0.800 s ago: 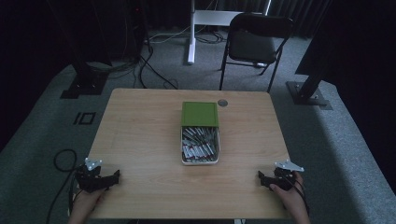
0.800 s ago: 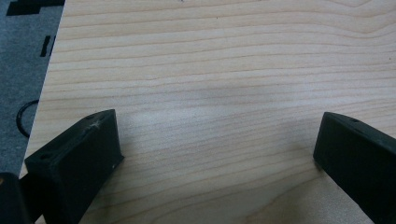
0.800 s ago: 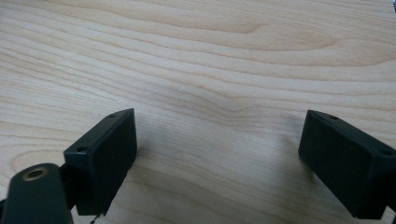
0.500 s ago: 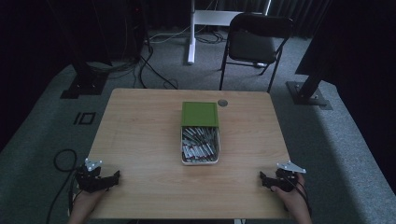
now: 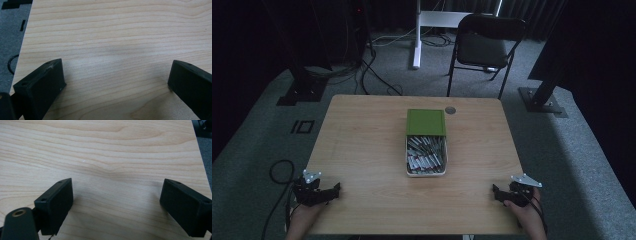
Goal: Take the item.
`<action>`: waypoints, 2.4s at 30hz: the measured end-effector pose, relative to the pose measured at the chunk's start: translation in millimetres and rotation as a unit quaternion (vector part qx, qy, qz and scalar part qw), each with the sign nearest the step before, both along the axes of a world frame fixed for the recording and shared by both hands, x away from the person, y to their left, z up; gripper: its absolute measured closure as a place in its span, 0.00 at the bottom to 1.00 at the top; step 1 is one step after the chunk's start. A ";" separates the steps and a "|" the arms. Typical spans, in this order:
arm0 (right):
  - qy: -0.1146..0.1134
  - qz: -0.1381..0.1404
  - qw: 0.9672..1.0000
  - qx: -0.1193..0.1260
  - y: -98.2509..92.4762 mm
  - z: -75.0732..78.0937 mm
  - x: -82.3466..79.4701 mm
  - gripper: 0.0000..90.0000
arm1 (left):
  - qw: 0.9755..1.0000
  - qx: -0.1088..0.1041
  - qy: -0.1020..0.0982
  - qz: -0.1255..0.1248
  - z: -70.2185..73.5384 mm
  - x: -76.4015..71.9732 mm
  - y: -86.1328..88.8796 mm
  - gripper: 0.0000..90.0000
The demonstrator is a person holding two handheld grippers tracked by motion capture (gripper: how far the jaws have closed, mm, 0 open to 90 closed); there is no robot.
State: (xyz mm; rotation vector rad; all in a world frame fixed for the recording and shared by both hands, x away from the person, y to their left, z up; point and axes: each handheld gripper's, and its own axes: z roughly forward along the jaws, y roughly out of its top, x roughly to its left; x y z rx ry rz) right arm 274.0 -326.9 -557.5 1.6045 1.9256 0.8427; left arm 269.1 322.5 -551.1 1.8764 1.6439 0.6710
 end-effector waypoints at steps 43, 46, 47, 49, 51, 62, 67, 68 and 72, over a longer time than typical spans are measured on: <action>-0.047 0.009 0.999 0.015 15.0 43.3 14.6 0.14 | 1.000 0.000 0.000 0.000 0.0 0.0 0.0 0.02; -0.056 0.011 0.998 0.021 19.8 49.5 15.9 0.16 | 1.000 0.000 0.000 0.000 0.0 0.0 0.0 0.02; -0.056 0.011 0.998 0.021 19.8 49.5 15.9 0.16 | 1.000 0.000 0.000 0.000 0.0 0.0 0.0 0.02; -0.064 0.014 0.998 0.015 24.0 53.8 16.8 0.16 | 1.000 0.000 0.000 0.000 0.0 0.0 0.1 0.02; -0.065 0.016 0.998 0.017 25.5 55.3 17.1 0.16 | 1.000 0.000 0.000 0.000 0.0 0.0 0.1 0.02; -0.084 0.047 0.995 0.016 44.2 71.5 20.6 0.16 | 1.000 0.000 0.000 0.000 -0.1 0.0 0.0 0.02; -0.090 0.064 0.994 0.020 55.3 76.7 22.3 0.16 | 1.000 0.000 0.000 0.000 -0.1 0.0 0.0 0.02; -0.091 0.068 0.993 0.019 57.3 78.1 22.7 0.16 | 1.000 0.000 0.000 0.000 -0.1 0.0 0.0 0.02; -0.094 0.080 0.992 0.023 66.7 82.9 24.9 0.16 | 1.000 0.000 0.000 0.000 -0.1 0.0 0.0 0.02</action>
